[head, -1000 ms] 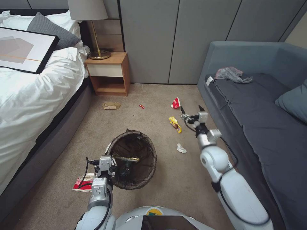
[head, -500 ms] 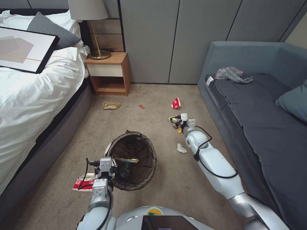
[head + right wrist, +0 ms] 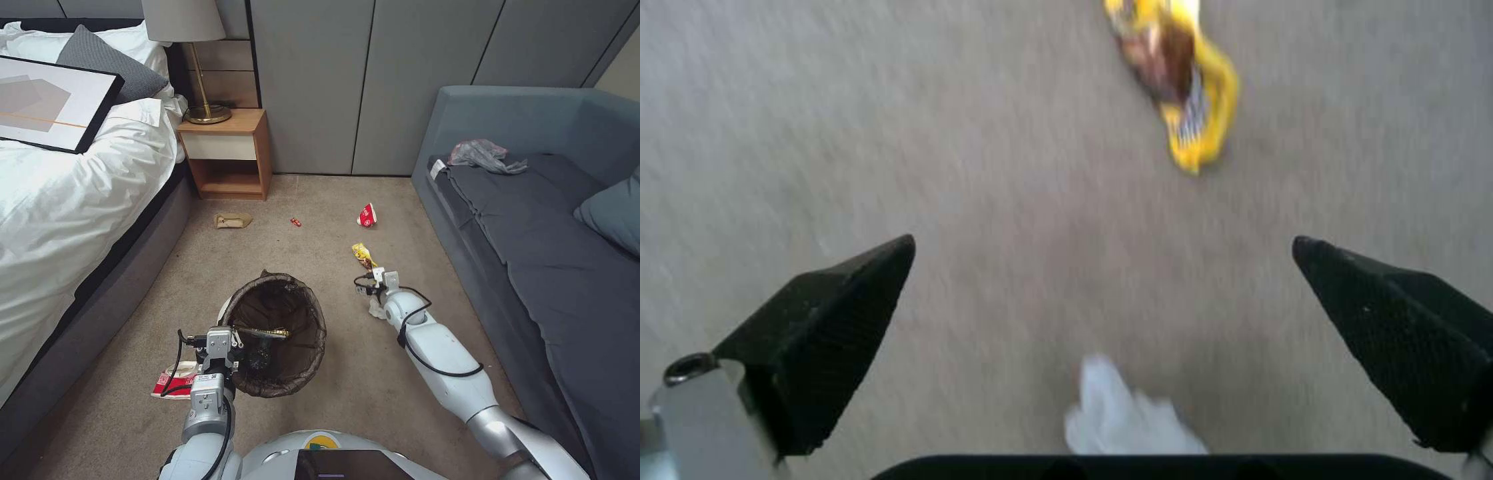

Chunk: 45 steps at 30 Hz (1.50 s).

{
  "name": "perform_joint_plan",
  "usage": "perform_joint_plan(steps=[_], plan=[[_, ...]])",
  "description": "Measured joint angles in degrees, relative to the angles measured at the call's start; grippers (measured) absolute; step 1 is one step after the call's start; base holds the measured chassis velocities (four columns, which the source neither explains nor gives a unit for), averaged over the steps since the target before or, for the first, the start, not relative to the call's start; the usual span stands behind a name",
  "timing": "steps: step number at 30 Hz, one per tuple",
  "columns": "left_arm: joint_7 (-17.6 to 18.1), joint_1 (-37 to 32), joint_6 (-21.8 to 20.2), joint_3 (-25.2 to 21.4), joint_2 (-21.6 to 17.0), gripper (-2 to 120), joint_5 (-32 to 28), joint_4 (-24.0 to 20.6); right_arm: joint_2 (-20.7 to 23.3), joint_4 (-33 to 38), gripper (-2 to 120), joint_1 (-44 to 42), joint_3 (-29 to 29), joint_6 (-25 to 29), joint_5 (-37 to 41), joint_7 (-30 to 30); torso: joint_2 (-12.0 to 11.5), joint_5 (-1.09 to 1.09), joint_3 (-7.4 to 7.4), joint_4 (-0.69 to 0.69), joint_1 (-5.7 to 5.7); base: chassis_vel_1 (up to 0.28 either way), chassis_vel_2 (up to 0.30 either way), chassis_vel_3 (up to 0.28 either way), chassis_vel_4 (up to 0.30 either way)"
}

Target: Pick up the trash bin, then pick up the garbage from the floor and place it into the trash bin.

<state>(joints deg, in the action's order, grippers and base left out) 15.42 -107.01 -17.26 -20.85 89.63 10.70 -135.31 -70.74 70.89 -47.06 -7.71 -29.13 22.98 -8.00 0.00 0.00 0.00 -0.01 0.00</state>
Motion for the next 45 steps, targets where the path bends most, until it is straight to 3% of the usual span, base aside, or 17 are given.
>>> perform_joint_plan(steps=[25,31,32,33,34,45], plan=[[0.08,0.04,0.06,0.28,-0.36,0,-0.05,-0.19,-0.43,-7.01,100,-4.02,-5.12,5.66,-6.84,4.99,0.0,0.0,0.0,0.01,0.0,0.0,0.0,0.0,0.0],[0.13,-0.1,0.09,0.3,-0.35,0,-0.05,-0.36,-0.66,-7.62,86,-4.17,-5.38,6.49,-7.0,5.54,0.0,0.0,0.0,0.01,0.0,0.0,0.0,0.0,0.0],[0.14,-0.13,0.1,0.33,-0.32,0,-0.01,-0.39,-0.8,-7.97,81,-4.16,-5.43,6.92,-7.23,5.69,0.0,0.0,0.0,0.01,0.0,0.0,0.0,0.0,0.0],[0.15,-0.46,0.23,0.42,-0.28,0,0.23,-0.51,-1.48,-10.13,64,-3.75,-5.81,8.88,-8.51,6.95,0.0,0.0,0.0,0.01,0.0,0.0,0.0,0.0,0.0],[0.16,-0.64,0.35,0.42,-0.24,0,0.37,-0.62,-1.88,-11.63,56,-3.18,-6.07,9.81,-9.26,7.71,0.0,0.0,0.0,0.01,0.0,0.0,0.0,0.0,0.0],[0.21,-1.02,0.56,0.45,-0.04,0,0.97,-0.7,-4.42,-17.02,20,-1.1,-6.63,12.33,-11.44,8.98,0.0,0.0,0.0,0.01,0.0,0.0,0.0,0.0,0.0]])
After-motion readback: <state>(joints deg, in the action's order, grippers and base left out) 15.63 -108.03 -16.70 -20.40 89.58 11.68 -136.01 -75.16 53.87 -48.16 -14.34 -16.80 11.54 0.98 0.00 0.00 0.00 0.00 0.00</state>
